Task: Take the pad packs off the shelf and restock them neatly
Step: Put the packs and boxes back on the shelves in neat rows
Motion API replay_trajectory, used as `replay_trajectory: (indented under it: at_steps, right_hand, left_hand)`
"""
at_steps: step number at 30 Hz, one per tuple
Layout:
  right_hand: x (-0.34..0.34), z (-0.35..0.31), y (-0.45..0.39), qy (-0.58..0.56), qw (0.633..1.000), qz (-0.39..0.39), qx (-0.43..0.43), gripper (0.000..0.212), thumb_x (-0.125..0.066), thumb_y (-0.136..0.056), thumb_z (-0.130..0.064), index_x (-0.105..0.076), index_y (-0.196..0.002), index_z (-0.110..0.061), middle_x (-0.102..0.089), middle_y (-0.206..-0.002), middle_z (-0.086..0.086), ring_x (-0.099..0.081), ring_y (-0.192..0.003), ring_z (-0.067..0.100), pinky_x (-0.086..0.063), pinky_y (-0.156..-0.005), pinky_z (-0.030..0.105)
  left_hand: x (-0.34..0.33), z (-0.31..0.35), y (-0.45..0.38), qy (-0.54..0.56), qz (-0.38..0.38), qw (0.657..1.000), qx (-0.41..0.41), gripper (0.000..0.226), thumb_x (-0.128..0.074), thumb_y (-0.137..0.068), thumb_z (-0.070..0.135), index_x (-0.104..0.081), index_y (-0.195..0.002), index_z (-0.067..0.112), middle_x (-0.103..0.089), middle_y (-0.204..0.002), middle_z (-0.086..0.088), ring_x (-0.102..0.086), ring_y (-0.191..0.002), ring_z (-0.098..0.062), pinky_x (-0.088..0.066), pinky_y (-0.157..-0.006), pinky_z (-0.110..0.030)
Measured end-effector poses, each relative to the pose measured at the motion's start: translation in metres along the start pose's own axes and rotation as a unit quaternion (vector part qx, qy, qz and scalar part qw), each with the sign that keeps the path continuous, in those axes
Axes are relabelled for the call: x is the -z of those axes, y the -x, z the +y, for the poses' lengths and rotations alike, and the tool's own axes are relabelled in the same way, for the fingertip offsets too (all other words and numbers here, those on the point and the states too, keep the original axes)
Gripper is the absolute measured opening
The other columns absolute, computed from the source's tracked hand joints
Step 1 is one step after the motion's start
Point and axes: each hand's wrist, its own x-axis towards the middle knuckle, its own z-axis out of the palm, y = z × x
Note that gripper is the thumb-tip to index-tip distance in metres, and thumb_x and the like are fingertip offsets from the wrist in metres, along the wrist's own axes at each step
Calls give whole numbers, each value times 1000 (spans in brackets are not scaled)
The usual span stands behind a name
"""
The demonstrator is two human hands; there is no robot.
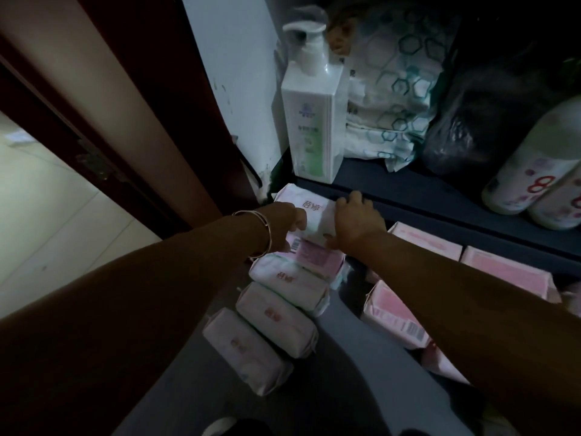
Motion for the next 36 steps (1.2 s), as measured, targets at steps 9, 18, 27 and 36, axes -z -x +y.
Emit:
replay_trajectory:
  at_steps: [9, 18, 27, 36]
  right_hand:
    - [-16, -18, 5, -59, 998, 21, 4, 57, -67, -83, -26, -36, -125, -2, -46, -130, 20, -43, -121, 35, -39, -96, 38]
    - [-17, -9, 24, -115, 989, 79, 43, 50, -70, -76, -28, -45, -111, -3, -56, -115, 18, -52, -106, 35, -43, -77, 37]
    - [-38, -31, 64, -92, 988, 70, 104, 61, -71, -74, -39, -44, -117, -5, -55, -118, 17, -52, -108, 33, -47, -84, 39]
    - [-43, -45, 74, -71, 989, 65, 114, 60, -70, -76, -41, -43, -117, -6, -55, -119, 15, -53, -108, 30, -42, -78, 33]
  left_hand:
    - [-25, -11, 27, 10, -59, 998, -29, 51, -77, -71, 2, -58, -118, -1, -58, -116, -18, -56, -106, -31, -43, -91, -30]
    - [-78, -17, 50, -55, -178, 981, -54, 60, -79, -73, 18, -52, -124, 6, -54, -123, -13, -52, -112, -27, -38, -91, -29]
    - [-123, -20, 74, -57, -222, 974, 1, 66, -80, -71, 15, -51, -130, 13, -49, -134, -6, -47, -123, -22, -40, -99, -26]
    - [-149, -25, 95, -284, -124, 945, -101, 69, -64, -81, 20, -30, -141, 17, -23, -147, -12, -32, -129, -30, -31, -104, -43]
